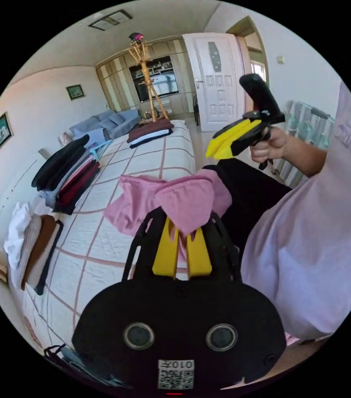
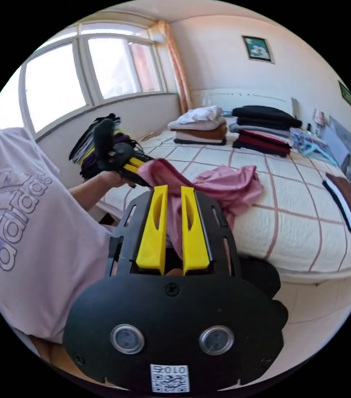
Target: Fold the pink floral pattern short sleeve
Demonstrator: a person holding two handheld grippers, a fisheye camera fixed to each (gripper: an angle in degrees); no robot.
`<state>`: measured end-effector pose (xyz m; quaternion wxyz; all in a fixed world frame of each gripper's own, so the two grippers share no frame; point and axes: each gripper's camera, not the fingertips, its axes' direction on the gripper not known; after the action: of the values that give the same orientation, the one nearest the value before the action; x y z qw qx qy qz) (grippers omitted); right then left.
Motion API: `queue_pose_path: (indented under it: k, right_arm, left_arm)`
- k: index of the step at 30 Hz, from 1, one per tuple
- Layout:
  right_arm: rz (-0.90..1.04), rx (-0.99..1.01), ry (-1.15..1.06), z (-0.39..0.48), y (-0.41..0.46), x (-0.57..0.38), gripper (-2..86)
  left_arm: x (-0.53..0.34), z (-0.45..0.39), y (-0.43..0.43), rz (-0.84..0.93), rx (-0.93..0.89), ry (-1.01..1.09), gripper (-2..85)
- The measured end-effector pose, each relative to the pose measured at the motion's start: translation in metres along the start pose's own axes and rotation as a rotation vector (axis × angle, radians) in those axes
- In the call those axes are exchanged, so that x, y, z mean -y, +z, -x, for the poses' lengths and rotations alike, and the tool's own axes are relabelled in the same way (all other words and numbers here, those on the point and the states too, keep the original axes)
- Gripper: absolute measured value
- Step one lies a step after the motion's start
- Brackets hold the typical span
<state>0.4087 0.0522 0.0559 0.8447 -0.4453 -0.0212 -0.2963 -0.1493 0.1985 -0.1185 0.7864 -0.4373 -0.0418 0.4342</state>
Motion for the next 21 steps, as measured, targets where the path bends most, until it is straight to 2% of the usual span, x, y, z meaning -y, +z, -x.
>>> queue_pose_path:
  k: [3,5,7,9,11,16,18,21]
  right_arm:
    - [-0.022,-0.080,0.157,-0.035,0.006,-0.005,7.7]
    - [-0.020,-0.116,0.210,-0.050,0.014,-0.003,8.2]
    - [0.013,-0.142,0.247,-0.067,0.033,0.011,8.7]
    - [0.039,-0.161,0.247,-0.076,0.051,0.027,9.3]
    - [0.079,-0.169,0.250,-0.085,0.073,0.043,9.6]
    - [0.252,-0.197,0.254,-0.095,0.135,0.069,5.6]
    - [0.242,-0.164,0.261,-0.088,0.133,0.073,3.6]
    - [0.229,-0.276,0.234,-0.067,0.119,0.085,2.5]
  left_arm:
    - [-0.042,0.033,-0.039,-0.089,-0.087,-0.128,3.3]
    - [-0.067,0.040,-0.048,-0.060,-0.087,-0.190,5.3]
    - [-0.084,0.039,-0.041,0.060,-0.064,-0.238,8.6]
    - [-0.098,0.034,-0.018,0.255,0.017,-0.295,12.9]
    - [-0.101,0.030,-0.007,0.313,0.034,-0.317,14.1]
    - [-0.081,0.028,-0.005,0.245,0.017,-0.322,15.2]
    - [-0.072,0.031,-0.005,0.248,0.021,-0.304,15.6]
    - [-0.066,0.039,-0.016,0.209,0.016,-0.299,15.9]
